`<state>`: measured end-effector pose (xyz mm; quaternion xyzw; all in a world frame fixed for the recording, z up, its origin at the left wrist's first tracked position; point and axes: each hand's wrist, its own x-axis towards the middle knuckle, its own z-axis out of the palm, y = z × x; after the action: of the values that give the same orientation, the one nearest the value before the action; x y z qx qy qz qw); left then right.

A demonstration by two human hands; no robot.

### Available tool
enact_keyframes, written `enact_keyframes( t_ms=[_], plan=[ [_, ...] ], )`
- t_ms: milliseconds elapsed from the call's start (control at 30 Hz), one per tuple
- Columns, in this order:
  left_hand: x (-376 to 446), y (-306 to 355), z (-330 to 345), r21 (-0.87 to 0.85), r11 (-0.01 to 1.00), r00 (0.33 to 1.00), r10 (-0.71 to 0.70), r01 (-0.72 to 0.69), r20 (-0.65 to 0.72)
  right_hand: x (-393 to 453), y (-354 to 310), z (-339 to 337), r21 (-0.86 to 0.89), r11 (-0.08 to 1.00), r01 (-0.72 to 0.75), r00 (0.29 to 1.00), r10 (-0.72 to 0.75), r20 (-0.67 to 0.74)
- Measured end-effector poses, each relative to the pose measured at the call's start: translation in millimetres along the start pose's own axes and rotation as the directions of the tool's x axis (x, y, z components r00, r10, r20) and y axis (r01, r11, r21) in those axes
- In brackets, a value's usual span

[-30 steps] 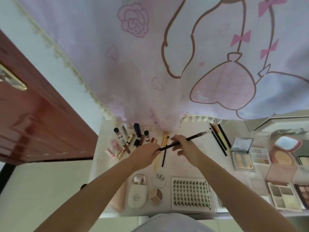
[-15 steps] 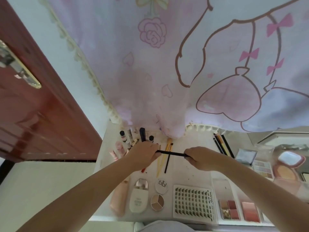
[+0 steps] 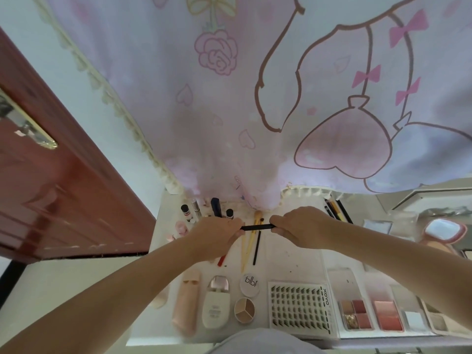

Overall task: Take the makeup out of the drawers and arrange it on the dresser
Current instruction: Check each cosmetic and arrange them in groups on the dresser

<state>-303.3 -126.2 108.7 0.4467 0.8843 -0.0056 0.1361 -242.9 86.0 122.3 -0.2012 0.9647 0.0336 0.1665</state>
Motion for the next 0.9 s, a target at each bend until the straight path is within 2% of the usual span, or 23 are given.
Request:
enact_keyframes(
  t_ms=[167, 267, 333, 433, 567, 667, 767, 800, 833, 900],
  plan=[
    [3.7, 0.4, -14.3, -0.111, 0.994, 0.998, 0.002, 0.004, 0.062, -0.4, 2.6, -4.3, -0.073, 0.997, -0.025, 0.999, 0.023, -0.038],
    [6.7, 3.5, -21.6, -0.027, 1.000, 0.999, -0.014, 0.014, 0.035, 0.9, 9.8, -10.8, -0.004, 0.995, -0.100, 0.995, 0.100, -0.015],
    [9.7, 3.4, -31.8, 0.030, 0.999, 0.998, -0.034, 0.036, -0.054, 3.3, 12.3, -21.2, -0.042, 0.988, -0.151, 0.986, 0.147, -0.077],
    [21.1, -7.2, -53.7, 0.103, 0.991, 0.979, -0.065, 0.086, -0.192, 12.2, 17.2, -45.3, -0.057, 0.963, -0.264, 0.947, 0.248, -0.206],
    [40.5, -16.4, -71.6, 0.200, 0.972, 0.954, -0.059, 0.122, -0.293, 27.4, 29.3, -61.9, 0.007, 0.938, -0.348, 0.897, 0.335, -0.289],
    [46.6, -17.9, -65.7, 0.195, 0.970, 0.951, -0.080, 0.143, -0.299, 31.0, 40.5, -55.6, 0.073, 0.919, -0.388, 0.878, 0.393, -0.273],
    [27.6, -54.5, -65.4, 0.119, 0.928, 0.904, -0.306, 0.354, -0.299, 4.4, 85.0, -43.5, 0.272, 0.764, -0.585, 0.753, 0.636, -0.167],
    [21.4, -66.1, -66.5, 0.136, 0.909, 0.883, -0.333, 0.394, -0.332, -4.7, 97.4, -40.9, 0.299, 0.725, -0.620, 0.715, 0.679, -0.166],
    [17.8, -72.8, -66.5, 0.159, 0.905, 0.878, -0.321, 0.395, -0.355, -9.7, 103.6, -39.1, 0.296, 0.719, -0.629, 0.698, 0.690, -0.191],
    [20.5, -67.9, -65.7, 0.157, 0.934, 0.897, -0.248, 0.322, -0.366, -6.7, 98.6, -38.0, 0.320, 0.755, -0.571, 0.718, 0.649, -0.250]
  ],
)
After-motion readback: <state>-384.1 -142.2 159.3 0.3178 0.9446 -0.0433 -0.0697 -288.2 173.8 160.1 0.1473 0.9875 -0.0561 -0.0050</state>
